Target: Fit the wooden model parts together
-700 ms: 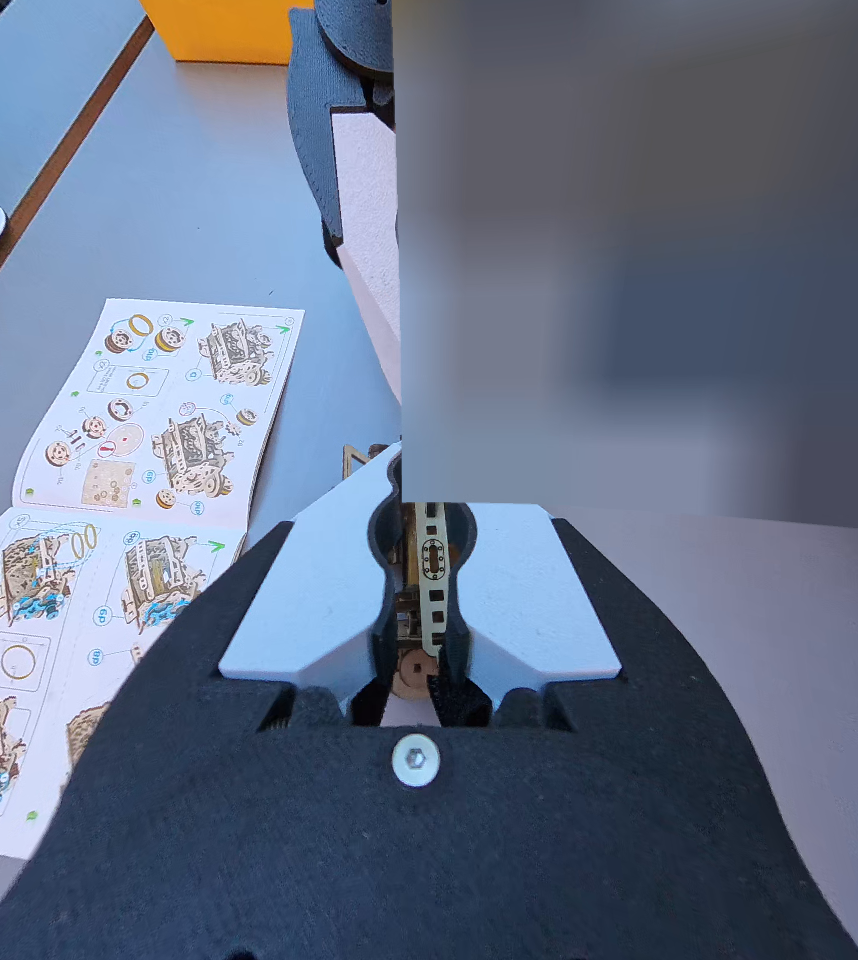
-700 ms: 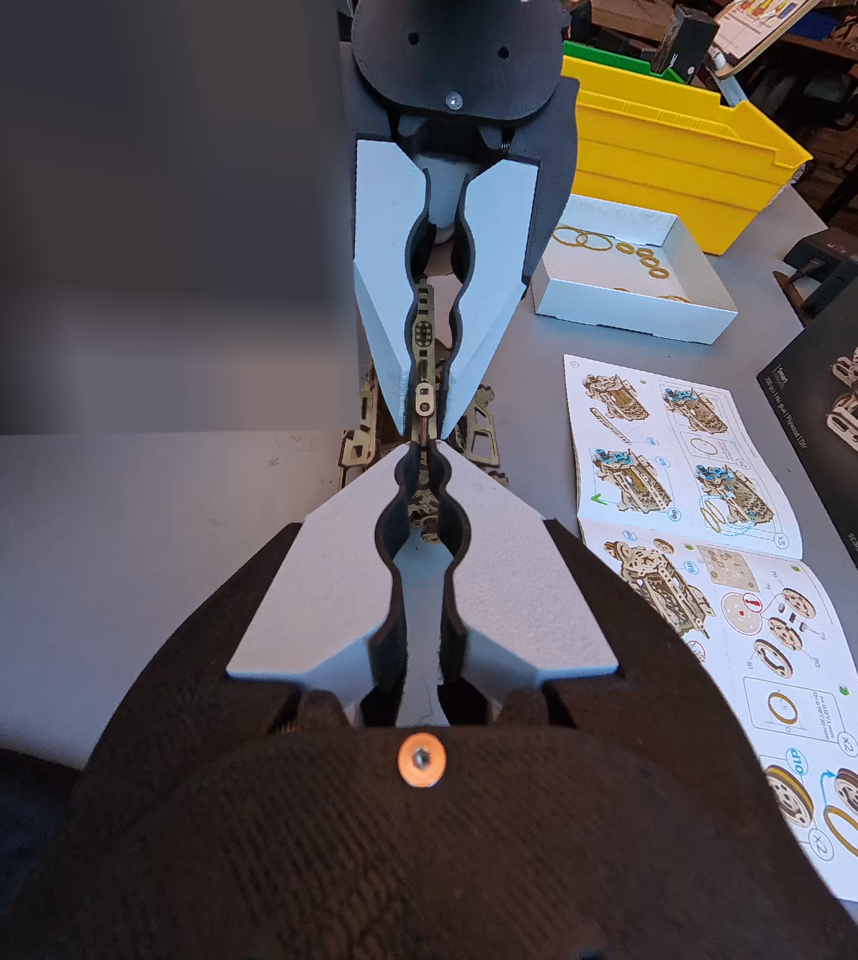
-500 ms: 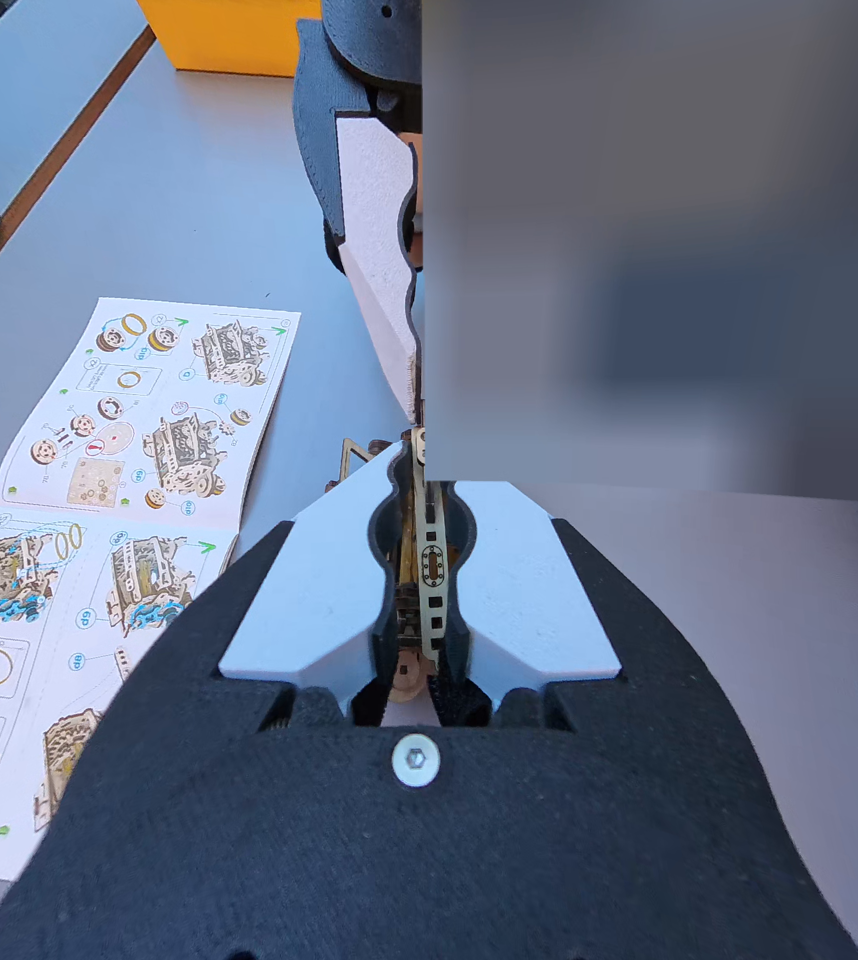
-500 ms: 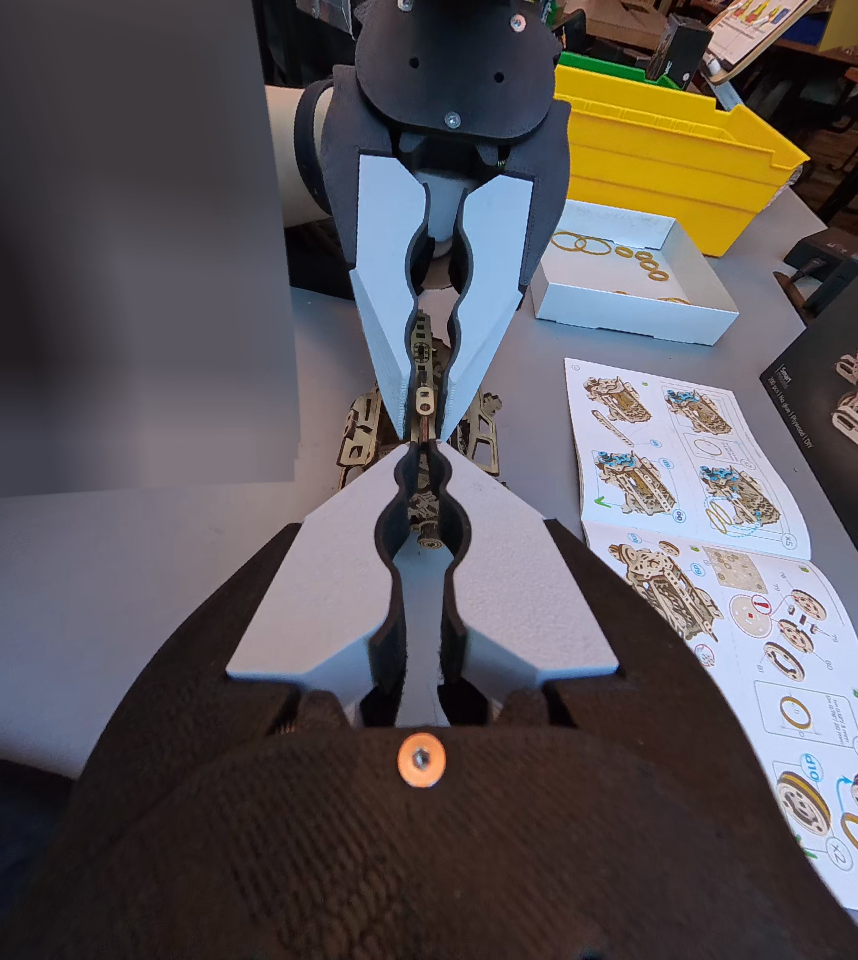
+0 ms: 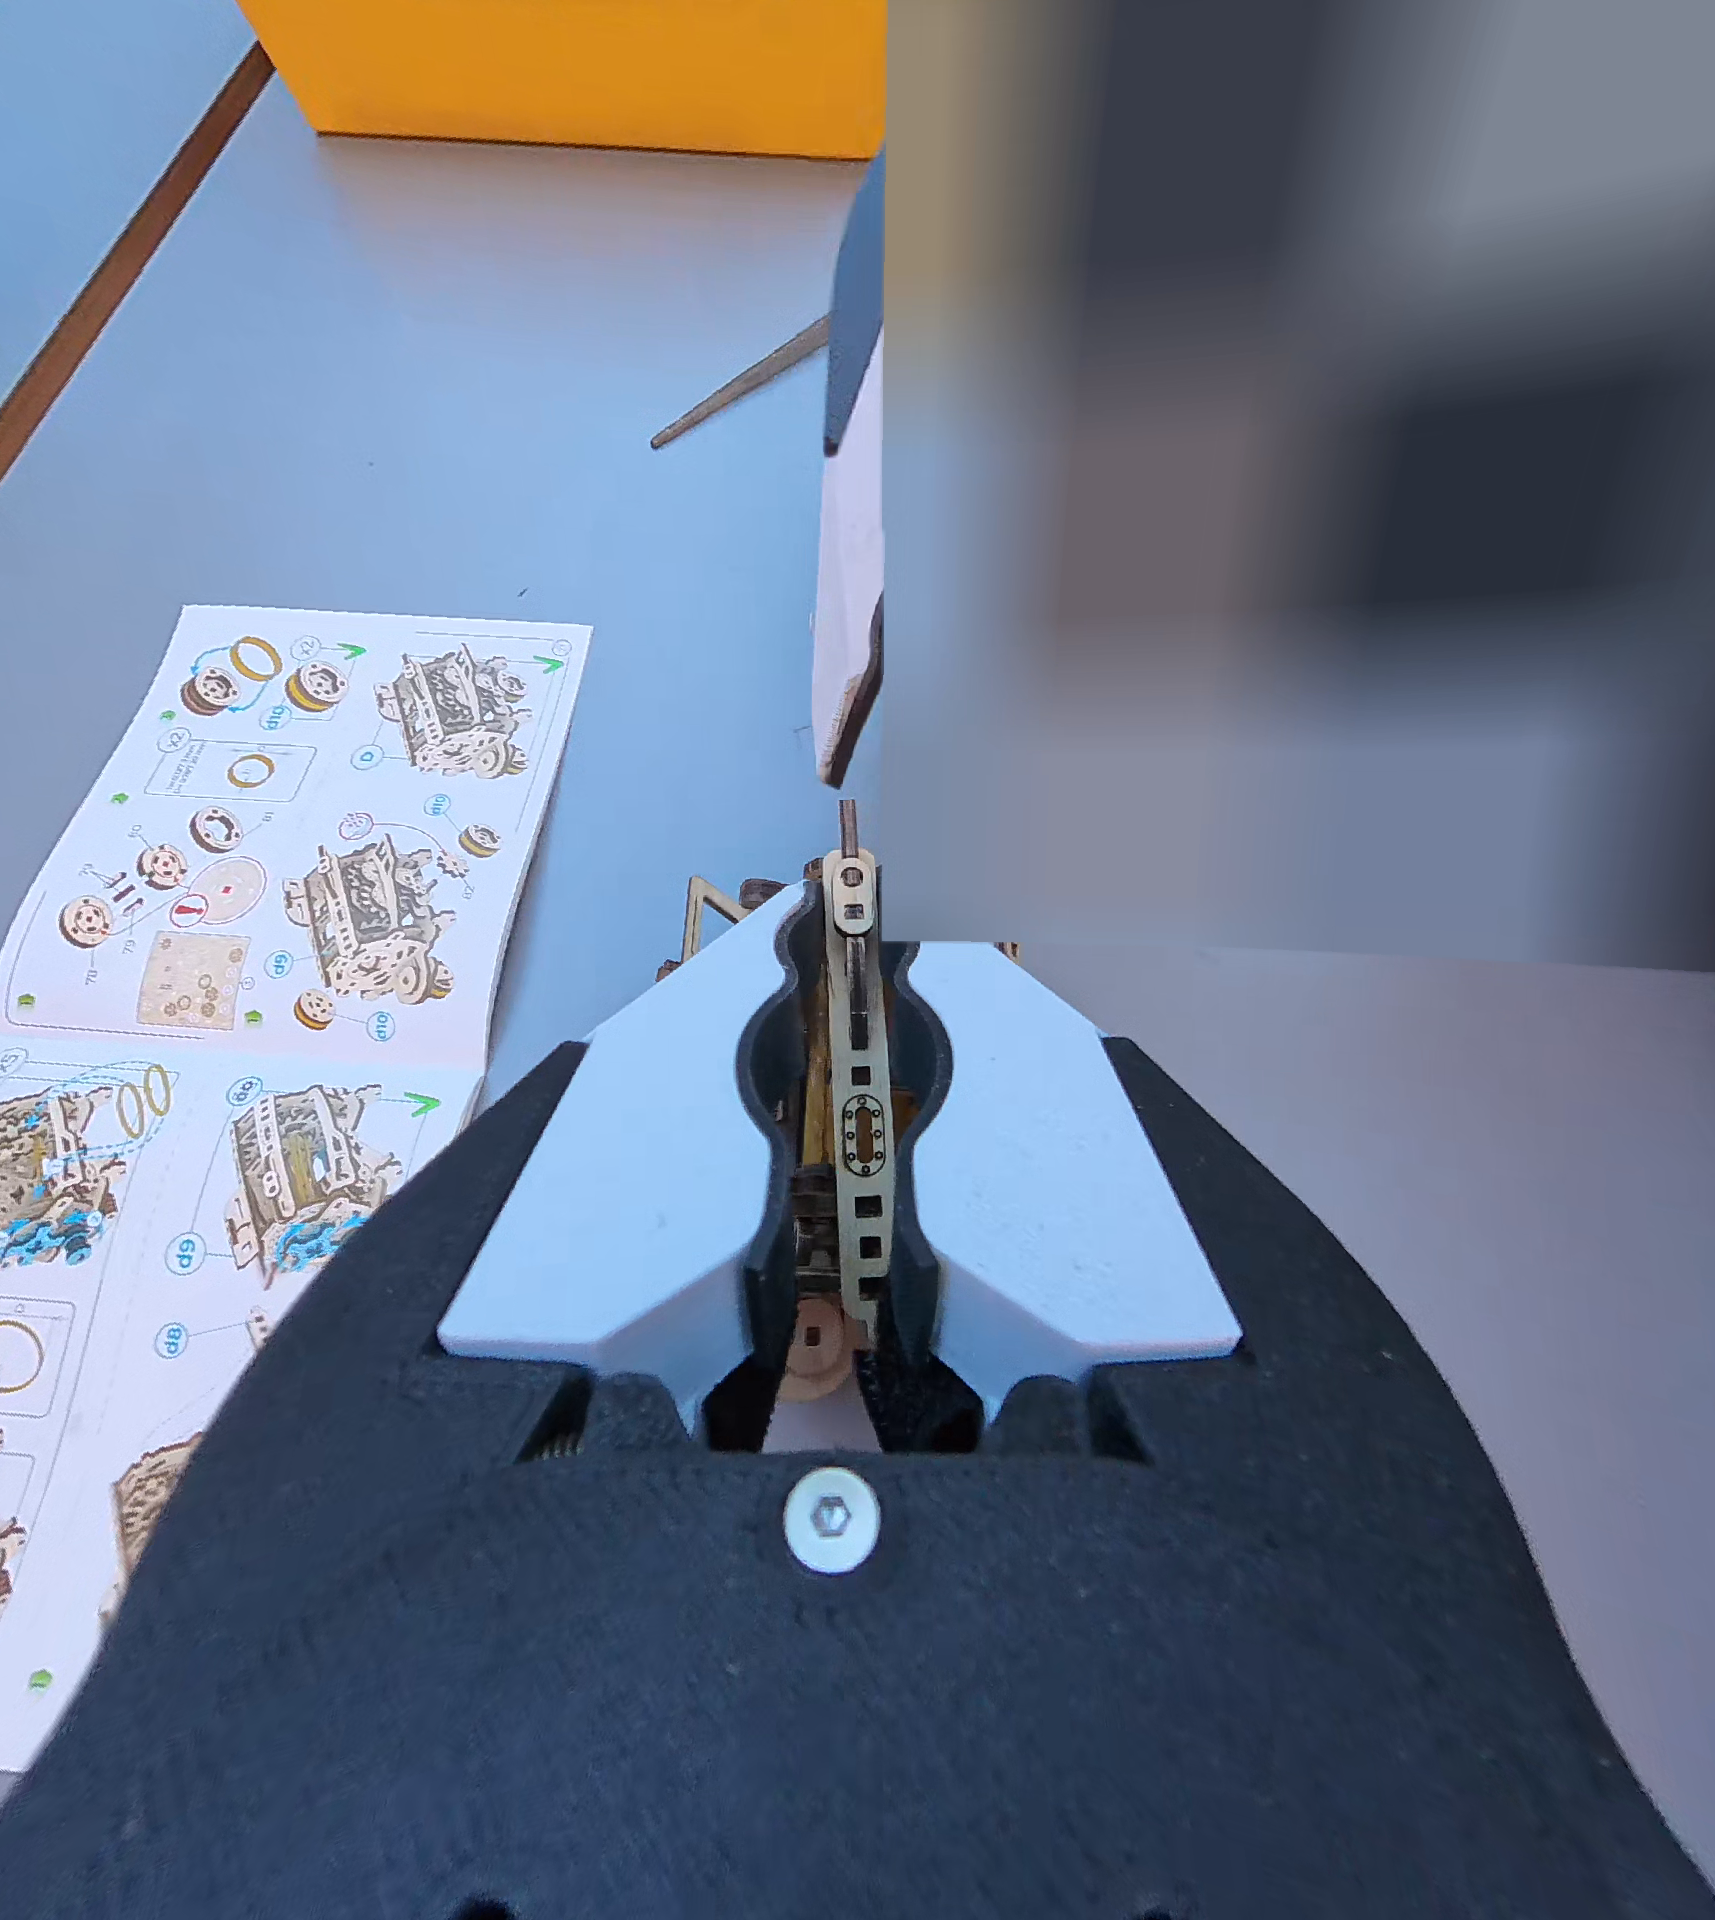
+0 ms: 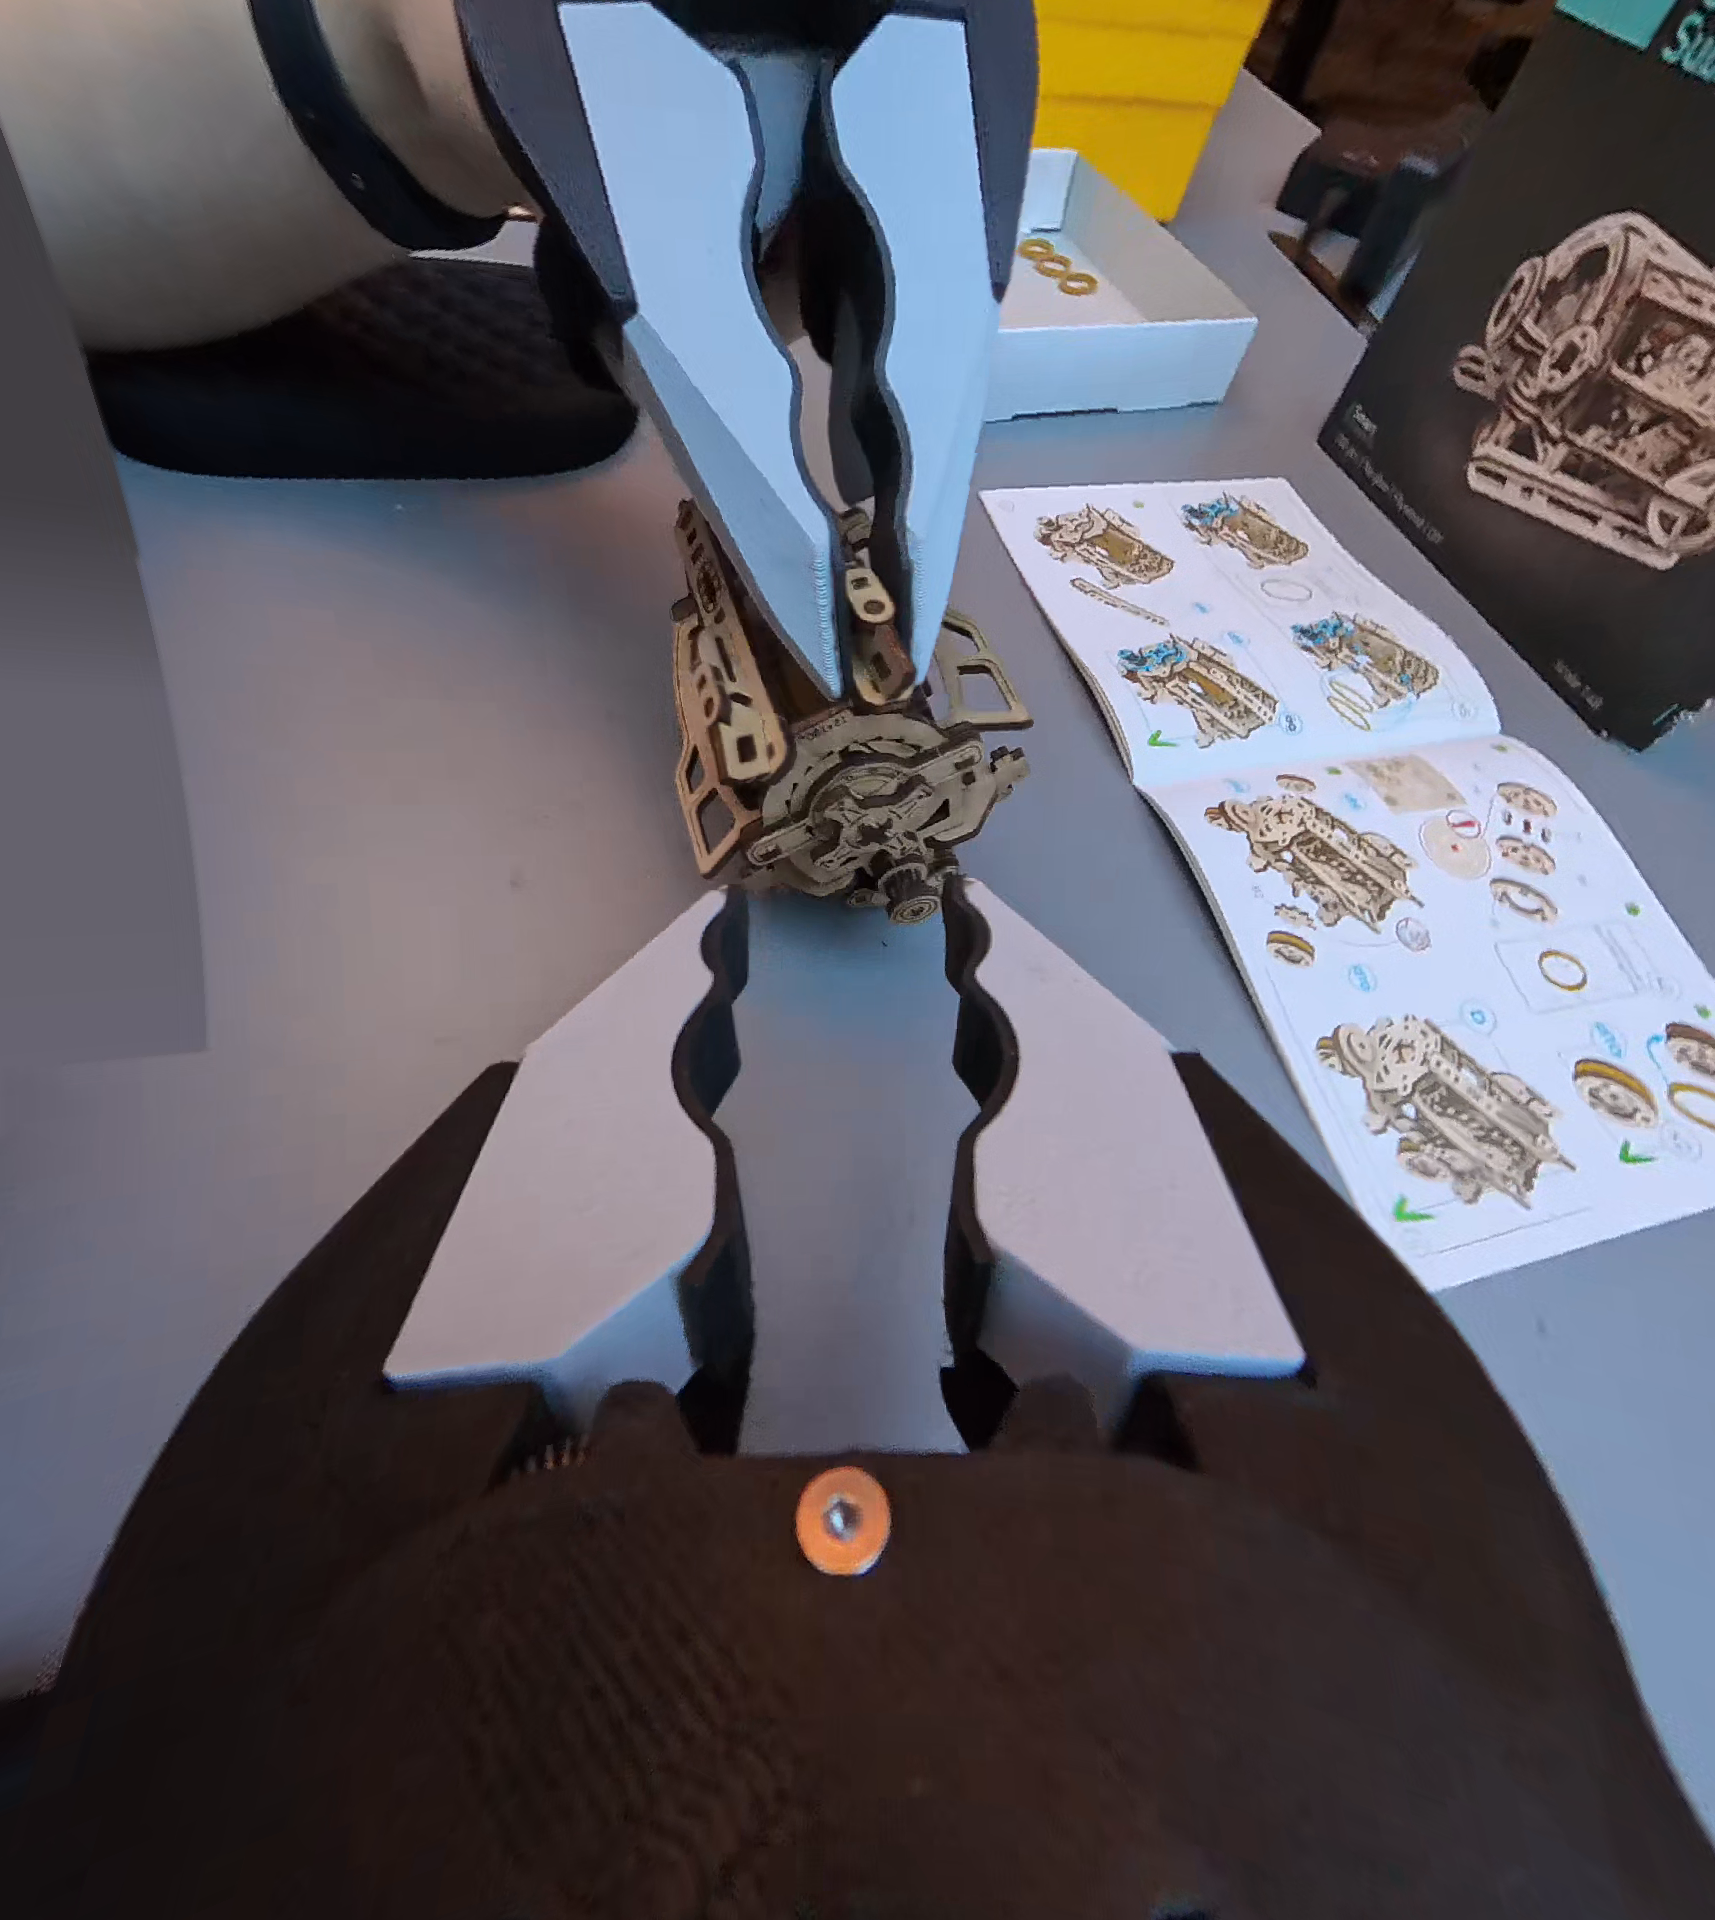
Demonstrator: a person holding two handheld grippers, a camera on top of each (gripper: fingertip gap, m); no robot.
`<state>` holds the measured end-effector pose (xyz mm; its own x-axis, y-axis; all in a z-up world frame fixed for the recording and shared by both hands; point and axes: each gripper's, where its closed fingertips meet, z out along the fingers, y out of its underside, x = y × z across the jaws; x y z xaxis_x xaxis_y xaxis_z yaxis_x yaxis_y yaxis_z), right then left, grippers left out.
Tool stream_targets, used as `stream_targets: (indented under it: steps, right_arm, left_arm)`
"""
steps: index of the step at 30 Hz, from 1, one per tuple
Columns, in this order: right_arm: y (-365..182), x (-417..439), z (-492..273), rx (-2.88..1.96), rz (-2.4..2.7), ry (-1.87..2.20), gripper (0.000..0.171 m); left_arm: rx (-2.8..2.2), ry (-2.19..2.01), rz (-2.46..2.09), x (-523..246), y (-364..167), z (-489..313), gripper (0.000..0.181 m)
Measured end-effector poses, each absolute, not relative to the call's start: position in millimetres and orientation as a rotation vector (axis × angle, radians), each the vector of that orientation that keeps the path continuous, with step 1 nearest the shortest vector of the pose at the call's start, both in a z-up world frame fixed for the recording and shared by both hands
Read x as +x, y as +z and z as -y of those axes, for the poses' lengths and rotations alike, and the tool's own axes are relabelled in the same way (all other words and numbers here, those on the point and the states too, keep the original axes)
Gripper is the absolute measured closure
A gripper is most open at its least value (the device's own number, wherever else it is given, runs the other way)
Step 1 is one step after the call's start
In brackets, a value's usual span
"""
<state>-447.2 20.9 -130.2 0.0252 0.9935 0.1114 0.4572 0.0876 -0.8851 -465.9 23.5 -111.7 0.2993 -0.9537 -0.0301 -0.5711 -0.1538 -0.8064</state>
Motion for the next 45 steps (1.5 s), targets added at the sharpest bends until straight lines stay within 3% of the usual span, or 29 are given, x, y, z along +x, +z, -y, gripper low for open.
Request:
stream_targets:
  steps: [8, 20, 33, 40, 45]
  right_arm:
    - [-124.5, -466.5, -27.4, -1.529, 1.445, 0.792, 0.111]
    - [-114.1, -475.1, -19.5, -1.143, 1.616, 0.795, 0.134]
    - [-107.2, -464.8, -14.7, -1.087, 1.624, 0.907, 0.128]
    - [-96.3, -465.2, -35.0, -1.273, 1.497, 1.156, 0.154]
    - [-105.4, -471.3, -32.1, -1.323, 1.535, 1.200, 0.159]
  left_arm:
    - [-1.840, -0.650, -1.394, -466.1, -111.9, -26.4, 0.174]
    - [-1.874, -0.746, -1.445, -465.2, -113.1, -27.6, 0.174]
    - [-1.877, -0.773, -1.445, -466.0, -113.0, -29.8, 0.174]
    - [-1.873, -0.767, -1.445, -466.1, -112.9, -29.5, 0.174]
    - [-1.870, -0.764, -1.446, -466.1, -112.9, -29.4, 0.174]
